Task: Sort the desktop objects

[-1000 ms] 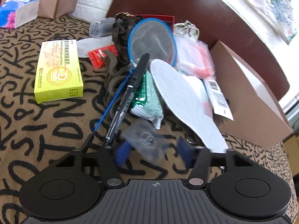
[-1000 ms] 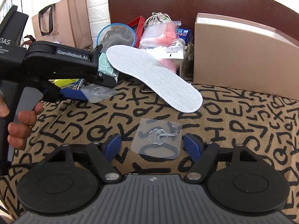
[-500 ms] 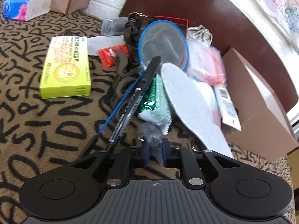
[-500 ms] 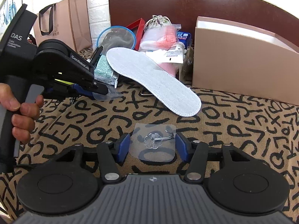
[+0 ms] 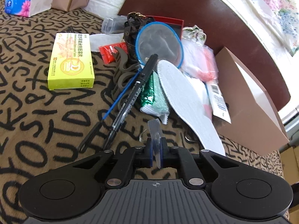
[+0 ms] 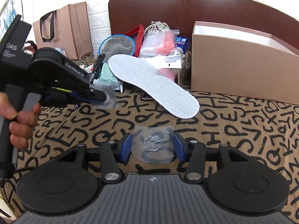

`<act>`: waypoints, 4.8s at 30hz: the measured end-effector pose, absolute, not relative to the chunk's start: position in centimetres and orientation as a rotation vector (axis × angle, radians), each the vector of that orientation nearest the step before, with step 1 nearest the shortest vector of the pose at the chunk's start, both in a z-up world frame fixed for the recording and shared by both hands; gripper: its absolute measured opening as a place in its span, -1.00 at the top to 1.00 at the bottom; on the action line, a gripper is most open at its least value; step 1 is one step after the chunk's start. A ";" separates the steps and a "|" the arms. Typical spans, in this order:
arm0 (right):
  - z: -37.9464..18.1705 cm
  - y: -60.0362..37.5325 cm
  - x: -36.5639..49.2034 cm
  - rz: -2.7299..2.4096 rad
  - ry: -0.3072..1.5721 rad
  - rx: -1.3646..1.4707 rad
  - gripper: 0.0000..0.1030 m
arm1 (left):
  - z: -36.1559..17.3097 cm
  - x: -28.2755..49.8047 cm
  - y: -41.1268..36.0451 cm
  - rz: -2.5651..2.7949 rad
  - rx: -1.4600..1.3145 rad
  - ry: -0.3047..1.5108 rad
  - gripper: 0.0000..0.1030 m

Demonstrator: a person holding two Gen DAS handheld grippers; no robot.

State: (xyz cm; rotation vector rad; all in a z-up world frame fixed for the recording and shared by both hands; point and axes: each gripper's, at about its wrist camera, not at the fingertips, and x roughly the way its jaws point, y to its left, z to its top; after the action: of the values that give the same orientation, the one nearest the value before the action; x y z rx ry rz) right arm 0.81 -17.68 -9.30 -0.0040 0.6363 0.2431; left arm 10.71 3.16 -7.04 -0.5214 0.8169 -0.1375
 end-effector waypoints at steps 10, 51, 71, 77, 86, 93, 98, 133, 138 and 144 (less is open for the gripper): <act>-8.3 -18.4 0.0 0.227 0.604 0.009 -0.04 | -4.4 9.2 1.1 -0.266 -0.484 0.788 0.97; -10.9 -20.7 1.9 0.176 0.662 -0.014 -0.27 | -6.9 9.6 -2.9 -0.308 -0.015 0.796 0.88; -7.7 -20.8 0.8 0.197 0.573 -0.015 -0.05 | -2.6 10.9 2.4 -0.398 -0.371 0.813 1.00; -7.1 -20.9 0.7 0.198 0.554 -0.027 -0.05 | -2.1 10.8 1.8 -0.426 -0.344 0.810 1.00; -8.2 -21.1 0.6 0.192 0.591 -0.008 -0.05 | -5.7 8.4 -2.1 -0.537 -0.132 0.859 0.41; -8.6 -21.6 0.7 0.182 0.608 0.009 -0.06 | -6.1 8.2 -4.9 -0.617 -0.007 0.820 0.11; -9.0 -21.7 0.8 0.184 0.622 0.025 -0.06 | -7.3 9.1 -5.4 -0.594 0.048 0.825 0.42; -8.5 -22.0 0.4 0.166 0.609 0.029 -0.07 | -6.0 5.6 -5.3 -0.654 0.092 0.809 0.03; -8.7 -22.0 0.4 0.167 0.613 0.033 -0.07 | -7.3 5.9 -5.9 -0.638 0.126 0.842 1.00; -8.6 -22.0 0.5 0.165 0.610 0.030 -0.07 | -6.2 6.8 -5.0 -0.643 0.051 0.837 1.00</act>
State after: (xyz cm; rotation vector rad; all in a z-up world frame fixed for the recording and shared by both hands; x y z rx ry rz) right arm 0.47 -22.01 -8.61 0.0302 0.6105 0.1645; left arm 6.85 -5.03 -6.18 0.0514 0.8366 -0.6427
